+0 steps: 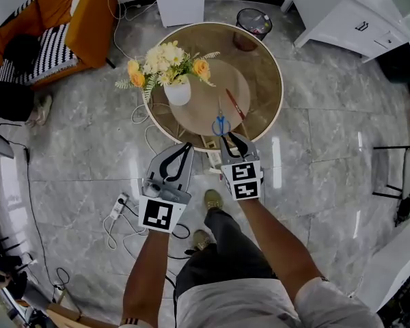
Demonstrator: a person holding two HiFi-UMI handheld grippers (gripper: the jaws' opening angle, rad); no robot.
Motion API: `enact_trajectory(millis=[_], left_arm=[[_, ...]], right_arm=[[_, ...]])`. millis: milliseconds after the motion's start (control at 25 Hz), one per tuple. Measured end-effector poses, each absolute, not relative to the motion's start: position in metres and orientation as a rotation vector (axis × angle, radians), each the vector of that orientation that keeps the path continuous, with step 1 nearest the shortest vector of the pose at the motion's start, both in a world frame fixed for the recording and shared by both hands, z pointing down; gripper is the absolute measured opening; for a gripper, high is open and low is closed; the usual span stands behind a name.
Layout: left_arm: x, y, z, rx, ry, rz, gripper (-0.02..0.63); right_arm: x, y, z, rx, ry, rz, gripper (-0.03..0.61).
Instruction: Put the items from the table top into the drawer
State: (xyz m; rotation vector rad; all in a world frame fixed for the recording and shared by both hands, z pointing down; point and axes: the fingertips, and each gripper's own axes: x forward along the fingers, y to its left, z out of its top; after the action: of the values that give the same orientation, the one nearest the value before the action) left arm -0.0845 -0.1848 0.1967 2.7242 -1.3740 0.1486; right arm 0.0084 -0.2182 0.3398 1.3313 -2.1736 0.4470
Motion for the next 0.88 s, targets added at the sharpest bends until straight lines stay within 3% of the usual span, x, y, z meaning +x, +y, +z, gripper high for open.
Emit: enact_trajectory(millis=[880], left_arm=[[-0.086, -0.219, 0.283, 2.644, -1.374, 0.234, 0.000]], right_arm=[[0.018, -0.268, 0.491, 1.306, -1.929, 0.682, 0.118]])
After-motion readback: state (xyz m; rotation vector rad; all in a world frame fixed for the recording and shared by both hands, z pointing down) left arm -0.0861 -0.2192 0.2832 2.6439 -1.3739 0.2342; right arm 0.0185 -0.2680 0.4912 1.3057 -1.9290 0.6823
